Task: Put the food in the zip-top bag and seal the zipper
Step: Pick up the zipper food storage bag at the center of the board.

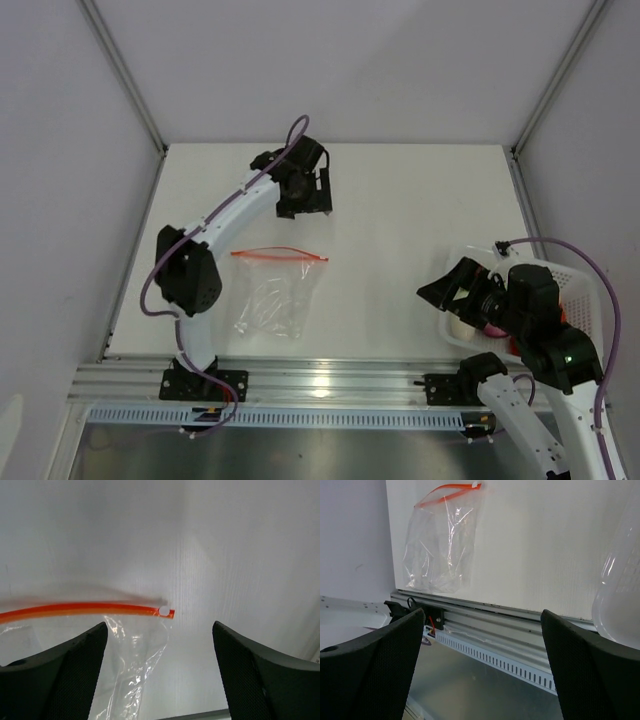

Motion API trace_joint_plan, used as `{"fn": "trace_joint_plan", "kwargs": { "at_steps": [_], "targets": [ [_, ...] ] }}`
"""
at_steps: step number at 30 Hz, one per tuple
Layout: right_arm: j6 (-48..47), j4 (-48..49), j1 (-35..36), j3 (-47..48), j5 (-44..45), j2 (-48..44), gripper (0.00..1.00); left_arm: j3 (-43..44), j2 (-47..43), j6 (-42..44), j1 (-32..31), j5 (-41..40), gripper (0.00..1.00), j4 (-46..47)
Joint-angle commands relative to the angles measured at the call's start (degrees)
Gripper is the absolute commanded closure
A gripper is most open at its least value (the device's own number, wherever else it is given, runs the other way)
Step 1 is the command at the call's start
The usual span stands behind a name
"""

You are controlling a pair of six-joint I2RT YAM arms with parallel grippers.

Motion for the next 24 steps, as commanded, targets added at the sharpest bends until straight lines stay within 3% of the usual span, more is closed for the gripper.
{"fn": "trace_joint_plan", "kwargs": {
  "at_steps": [1, 4, 5, 7, 10, 16, 20, 24],
  "targets": [
    [-1.2, -0.8, 0.1, 2.1, -0.8, -1.0, 0.01, 8.0, 7.2, 2.9, -0.2, 1.4, 0.16, -6.8],
    [-1.5, -1.4, 0.0, 2.0, 0.0, -1.8, 0.01, -3.4, -0.2, 0.6, -1.3, 3.6, 0.18, 3.7],
    [-1.4, -1.3, 0.1, 1.7, 0.1, -1.9, 0.01, -15.2, -3.1, -1.4, -1.4, 4.0, 0.19, 7.9],
    [-1.3, -0.9, 0.0, 0.6, 0.1, -2.5, 0.01, -25.9, -8.4, -2.7, -1.3, 6.9, 0.22, 20.9],
    [-0.7, 0.2, 0.1, -1.3, -1.0, -2.7, 0.01, -36.1, -14.1, -4.8, -1.3, 10.5, 0.24, 30.3],
    [0.3, 2.1, 0.1, -3.5, -1.8, -3.2, 0.01, -35.4, -8.3, -6.1, -1.6, 8.1, 0.22, 25.7],
    [2.3, 6.7, 0.1, -7.8, -4.0, -2.7, 0.01, -41.1, -7.8, -6.6, -3.1, 9.4, 0.23, 32.8],
    [4.2, 16.9, 0.1, -13.9, -9.0, 0.8, 0.01, -48.5, -10.0, -7.0, -3.3, 14.1, 0.37, 43.4]
  ]
}}
